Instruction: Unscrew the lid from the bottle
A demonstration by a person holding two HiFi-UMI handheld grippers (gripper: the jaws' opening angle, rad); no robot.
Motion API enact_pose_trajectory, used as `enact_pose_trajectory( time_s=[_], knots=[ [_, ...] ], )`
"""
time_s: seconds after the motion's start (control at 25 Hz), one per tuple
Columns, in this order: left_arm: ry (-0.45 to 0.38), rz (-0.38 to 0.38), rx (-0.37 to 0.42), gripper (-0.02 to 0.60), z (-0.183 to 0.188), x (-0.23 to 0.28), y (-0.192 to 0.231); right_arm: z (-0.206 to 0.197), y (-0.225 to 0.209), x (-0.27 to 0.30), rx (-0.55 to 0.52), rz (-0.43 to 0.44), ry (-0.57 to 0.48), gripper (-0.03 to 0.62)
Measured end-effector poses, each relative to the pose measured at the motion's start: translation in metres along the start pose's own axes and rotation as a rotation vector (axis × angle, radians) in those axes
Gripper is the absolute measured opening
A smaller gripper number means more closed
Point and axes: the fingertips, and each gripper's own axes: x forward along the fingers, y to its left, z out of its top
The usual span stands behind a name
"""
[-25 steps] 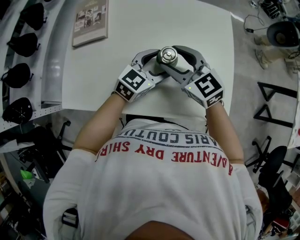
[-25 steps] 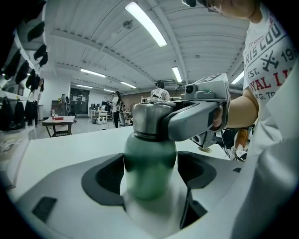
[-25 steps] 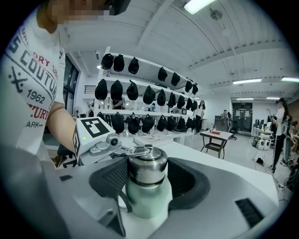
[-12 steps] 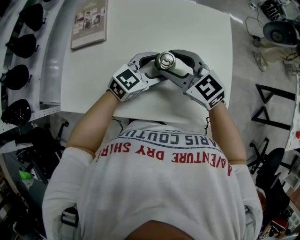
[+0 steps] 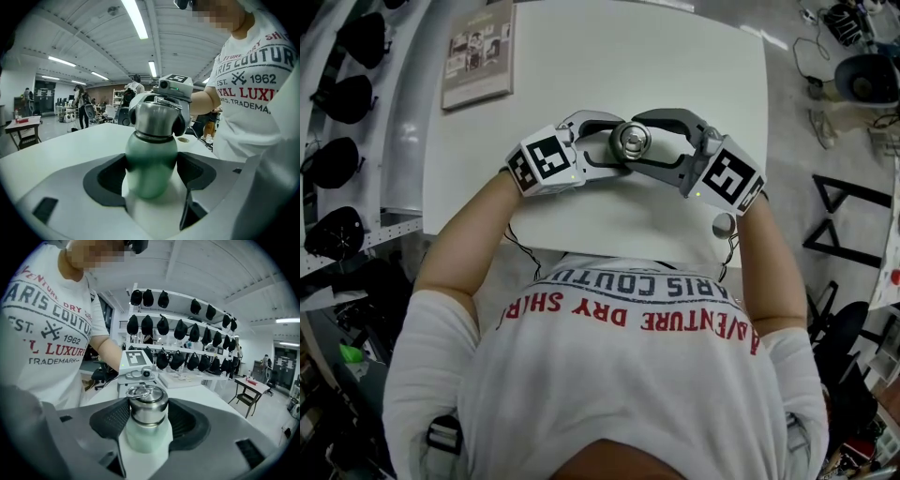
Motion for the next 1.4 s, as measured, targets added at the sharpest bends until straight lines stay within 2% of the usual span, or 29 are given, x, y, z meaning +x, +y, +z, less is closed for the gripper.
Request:
enact_pose_trajectory(
  time_s=[0.24,0.36,0.48,0.68,0.84,1.2,1.4],
  knots=[
    [0.011,-0.048,0.020,0.359,-0.001,-0.001,0.000,0.001,0.000,0.003,0.002,0.074,-0.012,0.264],
    [-0.007,-0.030,0.012,0.359,-0.001,-0.001,-0.001,0.006,0.000,0.003,0.033,0.061,-0.048,0.278],
    [-0.030,0.009,-0.006,0.359,0.000,-0.001,0.000,0.008,-0.001,0.002,0.048,0.013,-0.060,0.299],
    [-0.056,0.121,-0.052,0.359,0.001,0.001,-0.001,0.011,-0.003,-0.007,0.112,-0.147,-0.110,0.305],
    [-0.086,0.243,-0.109,0.357,0.002,0.001,-0.002,0.004,-0.001,-0.010,0.139,-0.240,-0.085,0.305],
    [-0.135,0.481,-0.214,0.356,0.002,0.002,-0.002,0.001,-0.004,-0.007,0.179,-0.382,-0.087,0.304],
    [-0.136,0.560,-0.245,0.356,0.001,0.002,0.000,0.003,-0.004,-0.005,0.180,-0.403,-0.097,0.268]
  ],
)
